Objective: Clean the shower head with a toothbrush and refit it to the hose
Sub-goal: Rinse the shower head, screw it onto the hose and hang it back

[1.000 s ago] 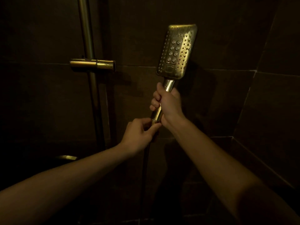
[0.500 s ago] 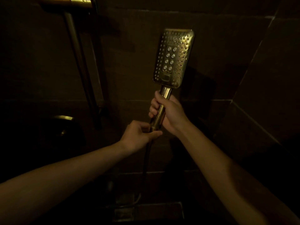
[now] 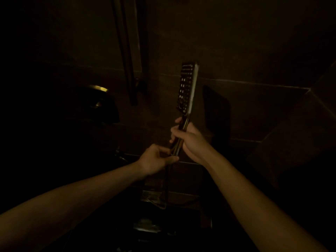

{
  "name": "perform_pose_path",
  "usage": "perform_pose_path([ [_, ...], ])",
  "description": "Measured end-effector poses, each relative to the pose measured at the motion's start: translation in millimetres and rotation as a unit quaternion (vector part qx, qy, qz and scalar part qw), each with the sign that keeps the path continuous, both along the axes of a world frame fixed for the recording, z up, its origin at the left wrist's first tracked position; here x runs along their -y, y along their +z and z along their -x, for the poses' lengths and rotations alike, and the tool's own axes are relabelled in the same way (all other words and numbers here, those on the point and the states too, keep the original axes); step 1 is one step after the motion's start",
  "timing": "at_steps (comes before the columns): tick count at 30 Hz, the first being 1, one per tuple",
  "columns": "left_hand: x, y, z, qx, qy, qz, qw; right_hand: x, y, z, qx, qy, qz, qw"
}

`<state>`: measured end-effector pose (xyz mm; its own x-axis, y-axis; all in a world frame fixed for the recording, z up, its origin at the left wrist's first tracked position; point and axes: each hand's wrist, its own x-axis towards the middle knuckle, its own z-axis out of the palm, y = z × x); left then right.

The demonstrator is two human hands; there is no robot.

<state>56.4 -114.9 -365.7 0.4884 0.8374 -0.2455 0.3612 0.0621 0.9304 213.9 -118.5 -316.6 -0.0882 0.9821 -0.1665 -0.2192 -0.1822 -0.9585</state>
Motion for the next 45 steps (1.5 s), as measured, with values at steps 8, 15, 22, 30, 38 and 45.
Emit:
perform_pose_path([
  [8, 4.7, -9.1, 55.3, 0.077, -0.140, 0.096, 0.982, 12.4, -16.5, 32.4, -0.067, 0.055, 0.035, 0.996],
  [15, -6.1, -22.0, 131.7, 0.053, -0.204, 0.171, 0.962, 18.0, -49.9, 113.5, -0.169, -0.008, 0.103, 0.980],
  [22, 5.1, -70.3, 168.6, 0.065, -0.161, 0.251, 0.952, 36.4, -99.5, 156.9, -0.156, -0.120, 0.144, 0.970],
  [30, 5.8, -89.4, 171.3, 0.035, -0.121, 0.239, 0.963, 37.2, -120.7, 157.7, -0.133, -0.168, 0.169, 0.962],
  [38, -44.9, -78.3, 201.5, 0.054, 0.063, 0.247, 0.966, 12.1, -121.6, 177.3, -0.115, -0.173, 0.213, 0.955],
  [45, -108.1, -64.2, 229.2, 0.070, 0.195, 0.202, 0.957, -28.9, -117.9, 210.7, -0.096, -0.178, 0.215, 0.955],
])
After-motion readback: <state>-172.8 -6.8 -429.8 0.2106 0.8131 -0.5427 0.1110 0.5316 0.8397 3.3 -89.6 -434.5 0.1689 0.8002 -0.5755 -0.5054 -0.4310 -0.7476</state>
